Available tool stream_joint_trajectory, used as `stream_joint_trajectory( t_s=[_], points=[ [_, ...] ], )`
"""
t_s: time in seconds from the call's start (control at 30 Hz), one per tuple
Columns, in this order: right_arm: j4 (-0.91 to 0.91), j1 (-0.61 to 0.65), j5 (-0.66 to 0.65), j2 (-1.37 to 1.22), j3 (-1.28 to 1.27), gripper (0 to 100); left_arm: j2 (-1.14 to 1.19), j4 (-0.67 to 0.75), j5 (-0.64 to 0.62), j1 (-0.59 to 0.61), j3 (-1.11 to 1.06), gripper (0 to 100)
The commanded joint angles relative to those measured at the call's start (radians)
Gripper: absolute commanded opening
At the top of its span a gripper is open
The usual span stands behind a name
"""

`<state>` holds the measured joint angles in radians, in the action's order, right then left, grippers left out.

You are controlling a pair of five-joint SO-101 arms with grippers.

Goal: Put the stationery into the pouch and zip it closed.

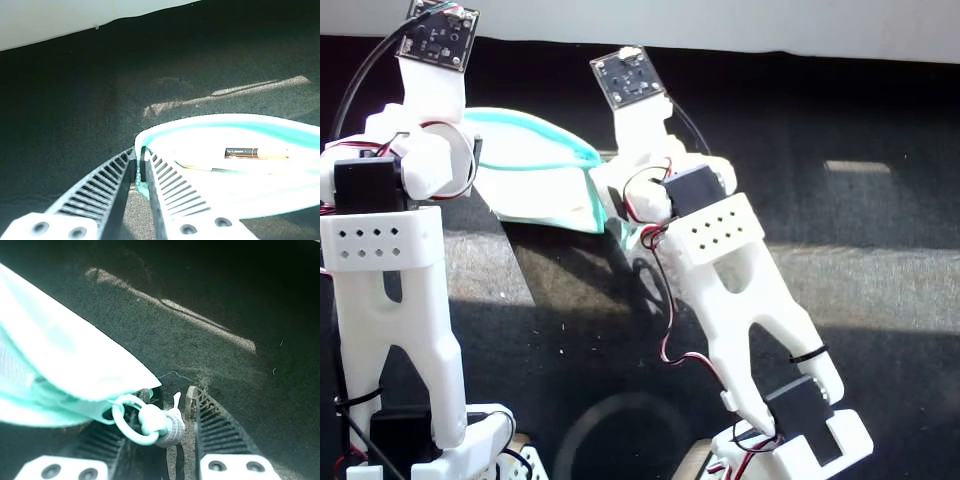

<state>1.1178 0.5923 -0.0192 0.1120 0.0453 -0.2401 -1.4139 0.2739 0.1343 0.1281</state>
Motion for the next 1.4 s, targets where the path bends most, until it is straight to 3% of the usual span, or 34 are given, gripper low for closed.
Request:
stream_joint_trajectory(
  t_s=[0.0, 0.63, 0.77, 0.93, 1.27, 1.37],
  points=[
    [-0.001, -0.008, 0.011, 0.002, 0.048, 13.1, -0.001, -0.012, -0.003, -0.001, -0.019, 1],
    [0.090, -0.013, 0.011, -0.001, 0.048, 18.3, -0.001, -0.012, -0.003, -0.001, -0.015, 1],
    [0.084, -0.013, -0.014, -0.001, 0.047, 13.9, -0.001, -0.012, -0.003, -0.001, -0.015, 1],
    [0.082, -0.015, -0.103, 0.001, 0.028, 0.2, -0.001, -0.012, -0.003, -0.001, -0.013, 1],
    [0.166, -0.081, -0.110, 0.127, 0.088, 0.5, -0.001, -0.012, -0.003, -0.005, -0.019, 1],
    [0.165, -0.081, -0.170, 0.208, 0.093, 0.5, -0.001, -0.014, -0.003, -0.008, -0.012, 1]
  ],
)
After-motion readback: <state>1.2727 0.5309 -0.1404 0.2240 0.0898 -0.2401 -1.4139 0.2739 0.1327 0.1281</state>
